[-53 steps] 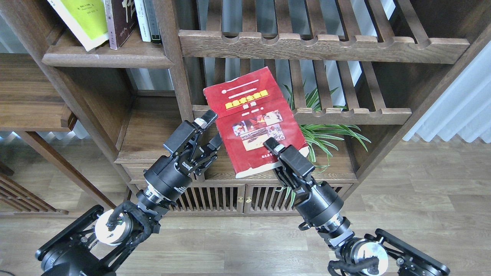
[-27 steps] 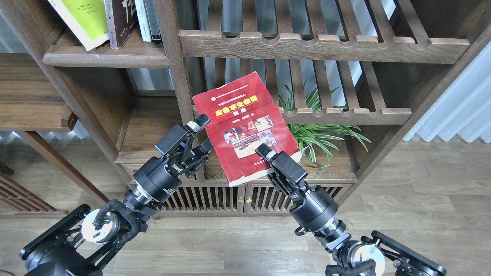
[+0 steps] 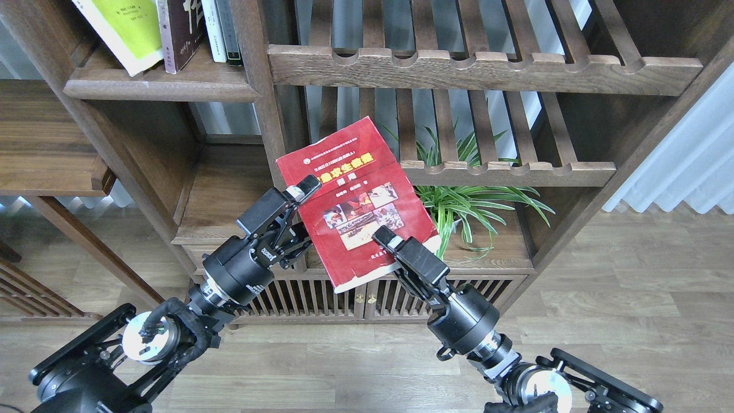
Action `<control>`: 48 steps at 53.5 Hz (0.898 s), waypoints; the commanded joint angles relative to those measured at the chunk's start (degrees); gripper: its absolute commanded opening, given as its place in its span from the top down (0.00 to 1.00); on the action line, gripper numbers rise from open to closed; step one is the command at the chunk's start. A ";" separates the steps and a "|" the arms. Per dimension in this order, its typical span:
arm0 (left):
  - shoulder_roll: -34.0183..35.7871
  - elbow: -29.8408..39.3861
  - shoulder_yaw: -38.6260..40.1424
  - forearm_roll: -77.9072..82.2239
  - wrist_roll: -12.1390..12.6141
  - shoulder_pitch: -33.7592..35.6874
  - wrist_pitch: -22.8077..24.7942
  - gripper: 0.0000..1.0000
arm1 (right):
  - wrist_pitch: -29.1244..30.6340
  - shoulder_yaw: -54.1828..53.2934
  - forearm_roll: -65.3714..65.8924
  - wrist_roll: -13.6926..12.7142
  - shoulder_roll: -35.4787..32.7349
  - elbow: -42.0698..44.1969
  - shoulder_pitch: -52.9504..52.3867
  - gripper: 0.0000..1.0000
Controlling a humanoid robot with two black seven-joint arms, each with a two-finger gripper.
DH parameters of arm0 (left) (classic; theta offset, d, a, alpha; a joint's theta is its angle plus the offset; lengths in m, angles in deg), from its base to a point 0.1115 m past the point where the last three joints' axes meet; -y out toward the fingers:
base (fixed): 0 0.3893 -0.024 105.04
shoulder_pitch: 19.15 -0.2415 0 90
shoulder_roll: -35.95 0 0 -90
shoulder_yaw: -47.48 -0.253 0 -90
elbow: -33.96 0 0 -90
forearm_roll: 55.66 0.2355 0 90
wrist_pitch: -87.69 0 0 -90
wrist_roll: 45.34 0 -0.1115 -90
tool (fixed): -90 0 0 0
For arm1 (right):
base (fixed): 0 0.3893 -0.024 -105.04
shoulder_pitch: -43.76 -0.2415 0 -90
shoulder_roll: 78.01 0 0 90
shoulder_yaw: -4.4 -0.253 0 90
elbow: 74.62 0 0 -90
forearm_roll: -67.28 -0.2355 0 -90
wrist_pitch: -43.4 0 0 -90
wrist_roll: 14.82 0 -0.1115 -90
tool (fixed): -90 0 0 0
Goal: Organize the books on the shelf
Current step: 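Hold the red book with both grippers and tilt it upright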
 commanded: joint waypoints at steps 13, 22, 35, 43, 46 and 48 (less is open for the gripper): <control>0.02 0.00 -0.22 0.00 0.00 0.09 0.00 0.17 | 0.00 -0.02 0.21 0.00 0.16 0.44 -0.06 0.97; 0.37 0.00 -2.15 0.00 0.00 0.53 0.00 0.35 | 0.00 0.07 0.48 0.00 1.31 0.44 -0.15 0.97; 0.20 0.00 -2.68 0.00 0.00 0.62 0.00 0.38 | 0.00 0.07 1.00 0.00 1.66 0.44 -0.06 0.97; 0.28 0.00 -2.68 0.00 0.00 0.97 0.00 0.38 | 0.00 0.07 1.09 0.00 1.66 0.44 -0.24 0.97; 0.37 0.00 -2.68 0.00 0.00 0.97 0.00 0.39 | 0.00 0.07 1.09 0.00 1.66 0.44 -0.15 0.97; 0.46 0.00 -2.60 0.00 0.00 0.97 0.00 0.39 | 0.00 0.07 1.09 0.00 1.66 0.44 -0.24 0.97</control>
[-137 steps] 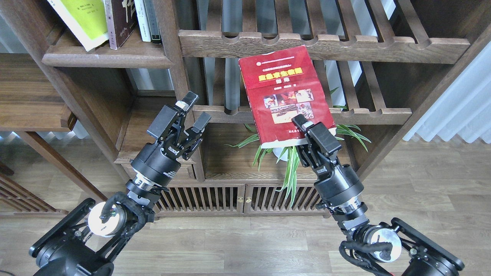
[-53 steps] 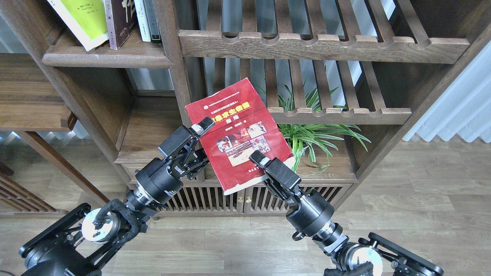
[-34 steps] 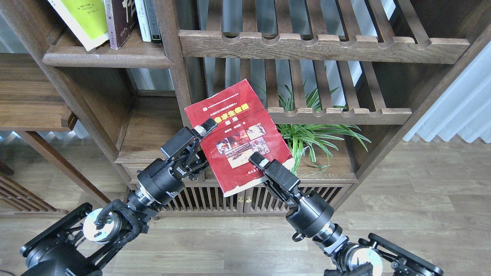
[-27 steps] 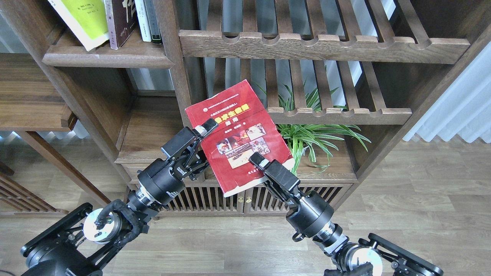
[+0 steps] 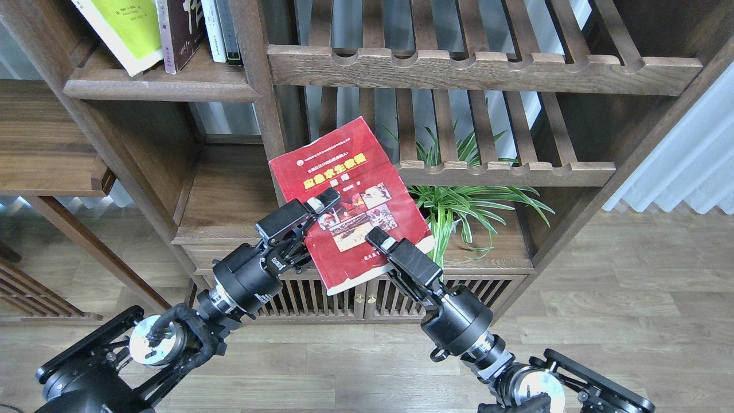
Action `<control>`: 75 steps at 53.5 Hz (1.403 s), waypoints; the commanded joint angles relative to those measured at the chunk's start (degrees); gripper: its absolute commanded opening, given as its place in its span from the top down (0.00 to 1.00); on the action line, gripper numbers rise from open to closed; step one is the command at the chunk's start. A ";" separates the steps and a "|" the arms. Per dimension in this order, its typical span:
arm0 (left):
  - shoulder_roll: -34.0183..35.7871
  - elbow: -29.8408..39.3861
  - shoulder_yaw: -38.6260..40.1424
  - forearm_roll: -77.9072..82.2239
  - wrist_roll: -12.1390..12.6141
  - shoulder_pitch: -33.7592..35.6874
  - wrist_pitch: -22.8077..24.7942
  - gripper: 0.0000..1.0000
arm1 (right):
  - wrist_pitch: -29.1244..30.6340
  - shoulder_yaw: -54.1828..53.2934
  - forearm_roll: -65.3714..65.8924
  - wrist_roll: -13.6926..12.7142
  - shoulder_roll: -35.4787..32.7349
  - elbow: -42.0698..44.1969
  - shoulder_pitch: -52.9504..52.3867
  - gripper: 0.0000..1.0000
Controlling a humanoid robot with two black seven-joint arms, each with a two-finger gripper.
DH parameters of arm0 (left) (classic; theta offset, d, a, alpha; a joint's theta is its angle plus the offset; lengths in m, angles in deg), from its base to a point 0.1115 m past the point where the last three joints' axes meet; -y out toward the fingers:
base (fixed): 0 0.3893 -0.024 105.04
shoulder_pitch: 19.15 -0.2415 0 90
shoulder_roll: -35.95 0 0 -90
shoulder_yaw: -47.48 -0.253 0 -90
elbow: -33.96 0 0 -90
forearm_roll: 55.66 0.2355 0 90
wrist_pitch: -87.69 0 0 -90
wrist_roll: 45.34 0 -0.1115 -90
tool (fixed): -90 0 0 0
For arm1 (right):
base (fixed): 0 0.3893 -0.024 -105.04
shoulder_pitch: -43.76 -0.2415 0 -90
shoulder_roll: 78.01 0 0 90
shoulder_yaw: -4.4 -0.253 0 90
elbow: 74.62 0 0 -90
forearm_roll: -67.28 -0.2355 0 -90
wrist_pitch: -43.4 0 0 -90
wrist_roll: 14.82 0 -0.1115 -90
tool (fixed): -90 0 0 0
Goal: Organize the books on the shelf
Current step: 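Hold the red book with both grippers and tilt it upright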
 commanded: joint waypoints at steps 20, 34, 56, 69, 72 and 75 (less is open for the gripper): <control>0.24 0.00 -0.02 0.00 0.00 -0.05 0.00 0.58 | 0.00 0.00 0.13 -0.29 0.00 0.26 -0.01 0.97; 0.50 0.00 -0.89 0.00 0.00 -0.05 0.00 0.66 | 0.00 0.00 0.40 -0.64 0.00 0.26 -0.01 0.97; 0.41 0.00 -2.13 0.00 -0.09 -0.05 0.00 0.90 | 0.00 -0.09 0.40 -0.64 0.00 0.61 -0.19 0.97; 0.50 0.00 -2.13 0.00 -0.18 -0.14 0.00 0.92 | 0.00 -0.17 0.40 -0.55 0.27 1.22 -0.19 0.96; 0.59 0.00 -2.04 0.00 -0.18 -0.14 0.00 0.92 | 0.00 -0.18 0.40 -0.55 0.44 1.31 -0.10 0.94; 0.77 0.00 -2.13 0.00 -0.26 -0.14 0.00 0.92 | 0.00 -0.18 0.40 -0.55 0.44 1.31 -0.19 0.88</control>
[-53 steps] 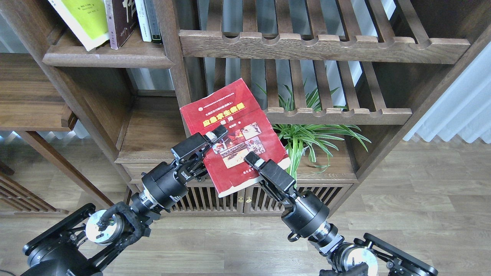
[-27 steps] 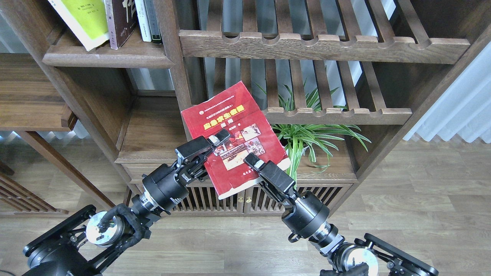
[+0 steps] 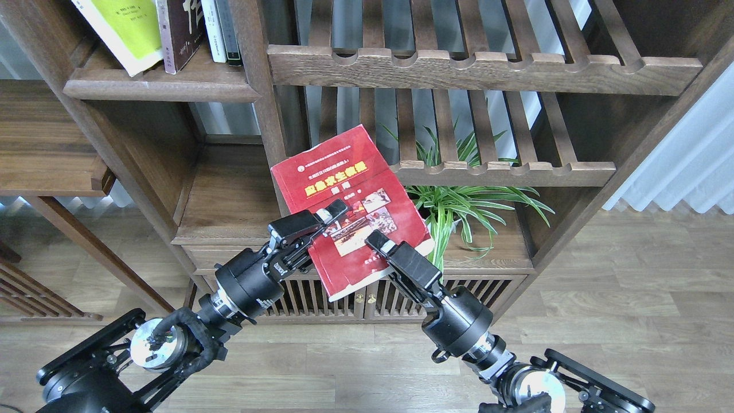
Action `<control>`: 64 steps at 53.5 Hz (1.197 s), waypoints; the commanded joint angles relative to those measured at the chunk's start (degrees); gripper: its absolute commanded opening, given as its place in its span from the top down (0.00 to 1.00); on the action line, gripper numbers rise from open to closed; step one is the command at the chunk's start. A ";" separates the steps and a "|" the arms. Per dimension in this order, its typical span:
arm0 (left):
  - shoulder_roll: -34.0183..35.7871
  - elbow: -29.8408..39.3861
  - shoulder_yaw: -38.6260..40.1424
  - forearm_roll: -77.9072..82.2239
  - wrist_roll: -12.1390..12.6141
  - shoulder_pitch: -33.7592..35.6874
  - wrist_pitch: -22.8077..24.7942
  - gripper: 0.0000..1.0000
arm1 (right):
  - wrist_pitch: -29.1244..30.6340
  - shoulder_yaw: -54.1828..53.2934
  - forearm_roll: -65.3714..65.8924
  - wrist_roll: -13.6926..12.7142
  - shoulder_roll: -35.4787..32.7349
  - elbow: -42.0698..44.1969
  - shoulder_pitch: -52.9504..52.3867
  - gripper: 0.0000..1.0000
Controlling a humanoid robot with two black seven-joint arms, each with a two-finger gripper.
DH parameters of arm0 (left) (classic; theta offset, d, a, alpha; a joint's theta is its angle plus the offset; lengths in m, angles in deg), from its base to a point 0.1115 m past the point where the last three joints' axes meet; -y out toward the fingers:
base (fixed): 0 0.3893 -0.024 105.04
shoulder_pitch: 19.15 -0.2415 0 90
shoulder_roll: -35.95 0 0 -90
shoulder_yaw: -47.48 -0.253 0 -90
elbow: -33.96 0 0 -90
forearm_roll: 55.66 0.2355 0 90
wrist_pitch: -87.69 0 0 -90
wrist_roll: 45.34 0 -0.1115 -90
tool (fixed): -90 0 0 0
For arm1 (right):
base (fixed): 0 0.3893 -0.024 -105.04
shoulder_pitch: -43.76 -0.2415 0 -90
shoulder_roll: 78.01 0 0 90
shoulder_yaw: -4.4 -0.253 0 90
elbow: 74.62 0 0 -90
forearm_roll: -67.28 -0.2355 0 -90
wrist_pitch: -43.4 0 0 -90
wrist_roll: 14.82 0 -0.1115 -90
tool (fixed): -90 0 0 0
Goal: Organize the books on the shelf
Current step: 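Hold the red book with both grippers and tilt it upright, then release the right gripper and lift the red book with the left gripper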
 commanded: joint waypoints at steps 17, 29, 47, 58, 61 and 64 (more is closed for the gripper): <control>0.48 -0.06 -0.11 0.05 0.02 -0.01 0.00 0.93 | -0.04 -0.05 -0.06 0.04 -0.37 0.02 0.68 0.71; 1.19 -0.06 -0.11 0.05 0.02 0.08 0.00 0.93 | -0.04 -0.57 -0.06 0.04 -0.29 0.02 0.68 0.57; 2.42 0.03 0.68 0.31 0.02 0.34 0.00 0.99 | -0.04 -7.16 -0.67 0.30 -0.02 0.37 0.76 0.32; 2.33 0.03 0.85 3.56 -0.33 1.92 0.00 1.00 | -0.04 -11.65 -0.76 0.57 0.24 2.39 1.73 0.26; 2.33 0.12 1.20 5.50 -0.51 2.54 0.00 1.00 | -0.04 -12.35 -0.76 0.74 0.24 2.66 1.73 0.25; 2.33 0.12 1.99 7.86 -0.51 2.89 0.00 1.00 | -0.04 -12.79 -0.76 0.74 0.42 3.09 1.73 0.23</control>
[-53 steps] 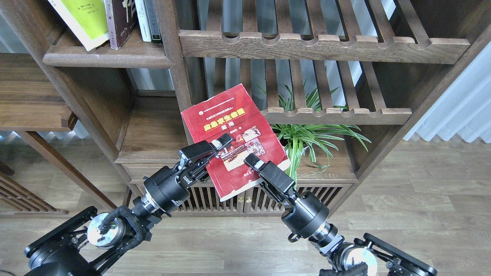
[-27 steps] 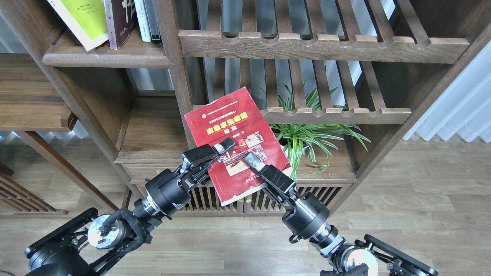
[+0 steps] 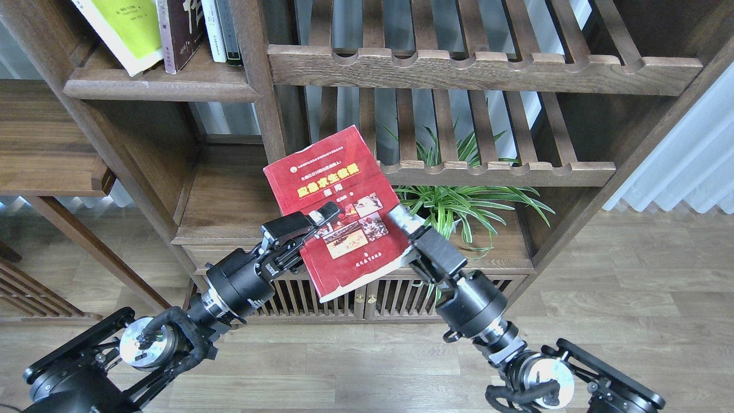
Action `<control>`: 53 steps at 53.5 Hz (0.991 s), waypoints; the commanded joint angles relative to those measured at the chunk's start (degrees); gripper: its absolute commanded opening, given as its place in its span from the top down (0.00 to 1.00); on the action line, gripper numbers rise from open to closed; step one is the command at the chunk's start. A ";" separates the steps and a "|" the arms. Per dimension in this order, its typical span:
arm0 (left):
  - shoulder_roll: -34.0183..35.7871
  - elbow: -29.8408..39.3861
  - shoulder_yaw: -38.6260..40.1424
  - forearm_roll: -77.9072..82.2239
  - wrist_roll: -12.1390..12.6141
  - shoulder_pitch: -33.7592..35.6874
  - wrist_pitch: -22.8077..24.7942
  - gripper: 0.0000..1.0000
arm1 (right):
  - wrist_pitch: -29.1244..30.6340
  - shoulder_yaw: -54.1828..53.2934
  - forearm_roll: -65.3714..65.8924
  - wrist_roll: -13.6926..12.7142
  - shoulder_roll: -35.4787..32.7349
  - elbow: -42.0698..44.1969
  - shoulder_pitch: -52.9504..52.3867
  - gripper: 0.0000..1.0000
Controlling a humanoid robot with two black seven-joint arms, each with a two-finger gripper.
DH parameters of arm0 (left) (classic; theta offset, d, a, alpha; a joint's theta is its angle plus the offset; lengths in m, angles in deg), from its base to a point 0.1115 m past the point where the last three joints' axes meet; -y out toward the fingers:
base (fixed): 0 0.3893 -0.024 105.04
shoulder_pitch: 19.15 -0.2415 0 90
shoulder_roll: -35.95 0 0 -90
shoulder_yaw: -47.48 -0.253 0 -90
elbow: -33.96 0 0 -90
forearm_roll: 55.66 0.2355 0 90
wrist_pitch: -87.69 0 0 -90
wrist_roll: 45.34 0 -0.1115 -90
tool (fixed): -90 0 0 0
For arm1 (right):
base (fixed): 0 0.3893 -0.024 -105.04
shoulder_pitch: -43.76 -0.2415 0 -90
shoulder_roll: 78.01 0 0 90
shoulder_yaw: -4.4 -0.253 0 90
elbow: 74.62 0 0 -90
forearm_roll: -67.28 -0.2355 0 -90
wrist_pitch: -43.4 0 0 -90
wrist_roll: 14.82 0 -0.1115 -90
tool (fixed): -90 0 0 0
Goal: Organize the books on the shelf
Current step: 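Release the right gripper and lift the red book with the left gripper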
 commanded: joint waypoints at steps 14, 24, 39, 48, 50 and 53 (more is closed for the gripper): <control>-0.30 0.07 2.78 8.77 -0.29 3.16 0.00 1.00 | 0.00 -1.82 0.00 0.23 1.08 5.21 0.12 0.23; -0.83 0.15 5.59 12.63 -0.29 5.00 0.00 1.00 | 0.00 -3.67 0.09 0.23 2.49 6.62 0.21 0.22; -4.78 0.24 12.00 14.13 -0.37 10.89 0.00 1.00 | 0.00 -3.76 0.09 0.23 2.57 7.76 0.12 0.21; -5.66 0.24 15.16 14.13 -0.37 14.49 0.00 1.00 | 0.00 -3.84 0.18 0.23 2.49 7.76 -0.32 0.21; -5.75 0.24 15.69 14.13 -0.37 14.76 0.00 1.00 | 0.00 -3.85 0.18 0.23 2.49 7.76 -0.41 0.21; -5.75 0.24 17.19 14.13 -0.37 15.81 0.00 1.00 | 0.00 -3.85 0.18 0.14 2.49 7.85 -0.41 0.21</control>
